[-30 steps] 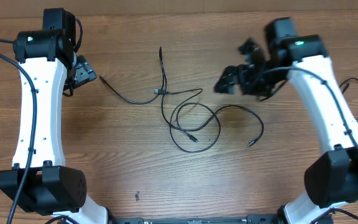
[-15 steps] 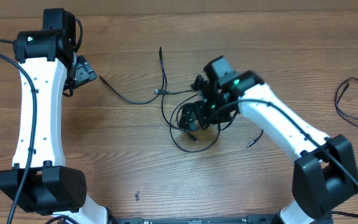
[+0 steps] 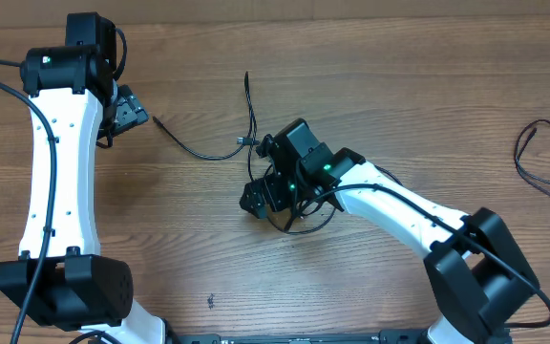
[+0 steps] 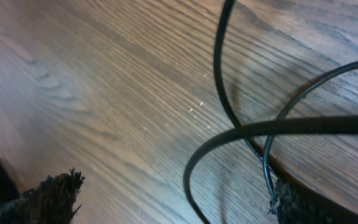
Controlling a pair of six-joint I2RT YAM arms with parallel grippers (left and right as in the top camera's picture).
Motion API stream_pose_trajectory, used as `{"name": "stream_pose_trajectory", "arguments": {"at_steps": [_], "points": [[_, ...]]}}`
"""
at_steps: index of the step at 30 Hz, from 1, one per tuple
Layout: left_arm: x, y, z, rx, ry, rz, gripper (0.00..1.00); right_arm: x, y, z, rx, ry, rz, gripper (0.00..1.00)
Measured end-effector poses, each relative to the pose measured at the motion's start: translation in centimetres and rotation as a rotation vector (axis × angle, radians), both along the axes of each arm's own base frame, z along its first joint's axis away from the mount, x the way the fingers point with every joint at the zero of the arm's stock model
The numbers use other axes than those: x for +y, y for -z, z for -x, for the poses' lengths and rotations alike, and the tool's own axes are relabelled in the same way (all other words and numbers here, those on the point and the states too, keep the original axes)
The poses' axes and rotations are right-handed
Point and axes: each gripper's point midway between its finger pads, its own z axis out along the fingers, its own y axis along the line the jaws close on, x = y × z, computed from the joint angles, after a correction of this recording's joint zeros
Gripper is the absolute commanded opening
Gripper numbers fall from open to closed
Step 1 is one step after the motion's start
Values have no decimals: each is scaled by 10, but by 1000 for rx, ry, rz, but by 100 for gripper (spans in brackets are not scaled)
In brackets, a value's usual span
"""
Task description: Untangle cables
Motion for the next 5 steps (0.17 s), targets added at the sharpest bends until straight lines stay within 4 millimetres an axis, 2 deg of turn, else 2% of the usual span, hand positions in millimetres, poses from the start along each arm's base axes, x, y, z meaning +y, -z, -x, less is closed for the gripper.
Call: {"name": "stream_pose_trajectory", "arguments": {"at_steps": [5], "points": [[0, 0, 0, 0, 0, 0, 100, -2, 15, -1, 31, 31, 31, 94]]}}
